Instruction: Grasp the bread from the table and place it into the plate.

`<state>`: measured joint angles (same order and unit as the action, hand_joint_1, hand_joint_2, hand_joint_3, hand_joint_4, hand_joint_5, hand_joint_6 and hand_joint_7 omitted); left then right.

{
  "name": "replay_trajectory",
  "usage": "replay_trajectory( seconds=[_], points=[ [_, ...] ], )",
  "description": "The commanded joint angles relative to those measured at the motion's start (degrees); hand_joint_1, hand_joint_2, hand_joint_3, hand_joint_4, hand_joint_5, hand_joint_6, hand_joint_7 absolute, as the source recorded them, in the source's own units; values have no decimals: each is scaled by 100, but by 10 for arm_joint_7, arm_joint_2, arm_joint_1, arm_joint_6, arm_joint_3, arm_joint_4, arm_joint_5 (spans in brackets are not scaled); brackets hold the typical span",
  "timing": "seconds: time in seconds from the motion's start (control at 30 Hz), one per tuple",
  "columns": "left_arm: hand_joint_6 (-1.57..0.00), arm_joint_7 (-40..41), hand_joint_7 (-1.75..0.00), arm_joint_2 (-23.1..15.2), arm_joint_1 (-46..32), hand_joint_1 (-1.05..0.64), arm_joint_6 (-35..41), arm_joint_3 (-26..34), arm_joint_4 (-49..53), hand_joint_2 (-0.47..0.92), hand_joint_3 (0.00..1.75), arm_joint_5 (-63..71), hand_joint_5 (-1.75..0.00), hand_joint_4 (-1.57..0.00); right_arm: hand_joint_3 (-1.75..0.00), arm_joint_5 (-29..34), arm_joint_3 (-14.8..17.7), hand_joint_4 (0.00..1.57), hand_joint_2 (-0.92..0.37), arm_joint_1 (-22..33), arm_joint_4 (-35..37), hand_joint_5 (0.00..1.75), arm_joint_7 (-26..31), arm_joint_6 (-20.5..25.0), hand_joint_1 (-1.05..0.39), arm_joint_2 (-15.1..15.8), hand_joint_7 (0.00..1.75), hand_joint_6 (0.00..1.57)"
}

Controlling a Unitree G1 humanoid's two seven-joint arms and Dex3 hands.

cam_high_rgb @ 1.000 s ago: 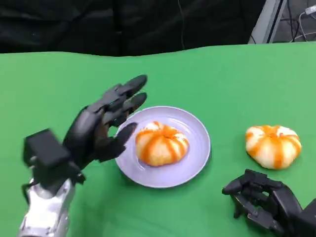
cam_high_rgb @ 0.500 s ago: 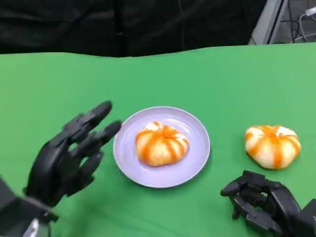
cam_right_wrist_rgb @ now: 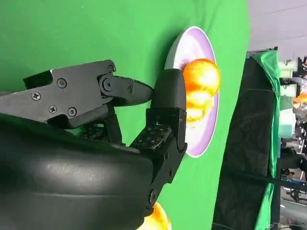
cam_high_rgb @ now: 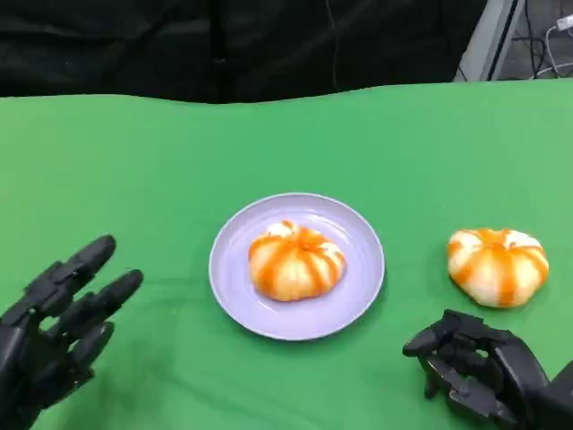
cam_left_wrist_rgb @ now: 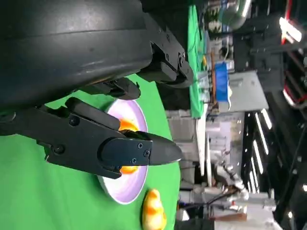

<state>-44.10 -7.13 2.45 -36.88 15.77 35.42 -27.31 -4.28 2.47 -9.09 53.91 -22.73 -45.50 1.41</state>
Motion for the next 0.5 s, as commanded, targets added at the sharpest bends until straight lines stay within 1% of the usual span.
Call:
replay_trajectory(
  seconds=[0.03,0.17,0.23,0.3,0.37,0.4,0.43,0.5],
  points=[
    [-50,-20,-3,-10,-1,-48,-19,26,21,92,29,-17,-4,-57,-45,2,4,65,-92,3,9,171,3,8,-24,12,93,81],
    [-52,-29,-3,-8,1,-46,-13,38,31,92,30,-25,-4,-60,-44,1,4,65,-92,3,8,171,3,8,-25,11,94,82],
    [-54,-29,-4,-7,2,-37,-5,43,33,92,31,-31,-4,-61,-43,1,4,66,-92,4,8,171,3,9,-25,11,94,82],
    [-57,-30,-4,-6,3,-23,2,47,36,92,32,-36,-4,-62,-43,0,5,66,-92,3,8,171,2,8,-25,11,94,82],
    [-58,-32,-3,-4,4,-4,12,49,37,92,36,-41,-3,-64,-44,-2,6,66,-92,3,9,170,-1,8,-25,12,93,81],
    [-59,-33,-3,-4,5,11,17,50,38,92,43,-42,-3,-65,-44,-3,7,65,-92,3,9,170,-2,8,-25,12,93,81],
    [-60,-33,-3,-4,5,16,19,50,38,92,45,-43,-3,-65,-44,-3,7,65,-92,3,10,170,-2,8,-25,12,93,81],
    [-61,-26,-2,-1,5,20,19,47,38,92,48,-35,-2,-66,-44,-2,8,65,-92,3,10,169,-2,9,-25,13,93,81]
  ],
)
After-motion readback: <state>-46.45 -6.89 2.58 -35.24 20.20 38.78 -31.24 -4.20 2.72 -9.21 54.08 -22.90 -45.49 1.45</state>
